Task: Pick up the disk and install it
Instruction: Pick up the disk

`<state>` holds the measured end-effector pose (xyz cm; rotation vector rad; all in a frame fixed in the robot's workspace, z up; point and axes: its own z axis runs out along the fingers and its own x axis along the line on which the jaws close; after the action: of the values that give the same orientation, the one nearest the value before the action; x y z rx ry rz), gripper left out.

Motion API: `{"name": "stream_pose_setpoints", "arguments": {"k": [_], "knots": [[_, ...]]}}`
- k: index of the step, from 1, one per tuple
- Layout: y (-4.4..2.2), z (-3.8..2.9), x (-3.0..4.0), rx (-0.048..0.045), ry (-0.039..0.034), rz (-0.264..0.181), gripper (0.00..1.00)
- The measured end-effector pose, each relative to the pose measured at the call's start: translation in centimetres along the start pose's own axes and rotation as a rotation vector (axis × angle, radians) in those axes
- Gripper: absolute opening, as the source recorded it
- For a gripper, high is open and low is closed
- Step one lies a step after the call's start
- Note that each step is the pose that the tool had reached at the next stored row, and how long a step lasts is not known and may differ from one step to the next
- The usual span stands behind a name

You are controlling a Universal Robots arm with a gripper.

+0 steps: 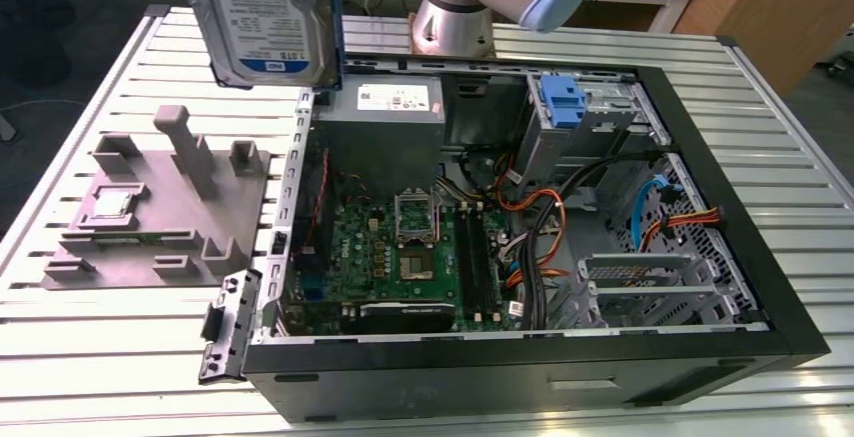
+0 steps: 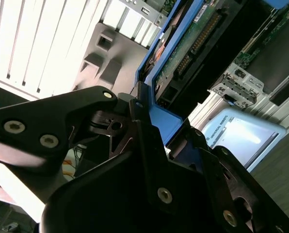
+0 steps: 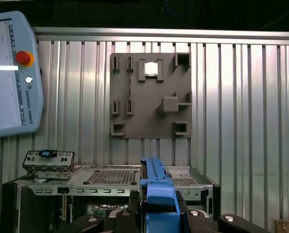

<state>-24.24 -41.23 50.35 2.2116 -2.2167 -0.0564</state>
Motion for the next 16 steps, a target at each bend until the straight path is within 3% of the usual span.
{"name": "stream_pose_setpoints", "arguments": {"k": [5, 8, 13, 16], "knots": [[-1.06, -0.02, 0.0, 0.0, 0.0, 0.0, 0.37], [-1.23, 0.01, 0.05, 0.0001, -0.0001, 0.0, 0.37], [-1.31, 0.14, 1.09, 0.0, -0.0001, 0.0, 0.37], [-2.12, 0.17, 1.34, -0.0001, 0.0, 0.0, 0.37]]}}
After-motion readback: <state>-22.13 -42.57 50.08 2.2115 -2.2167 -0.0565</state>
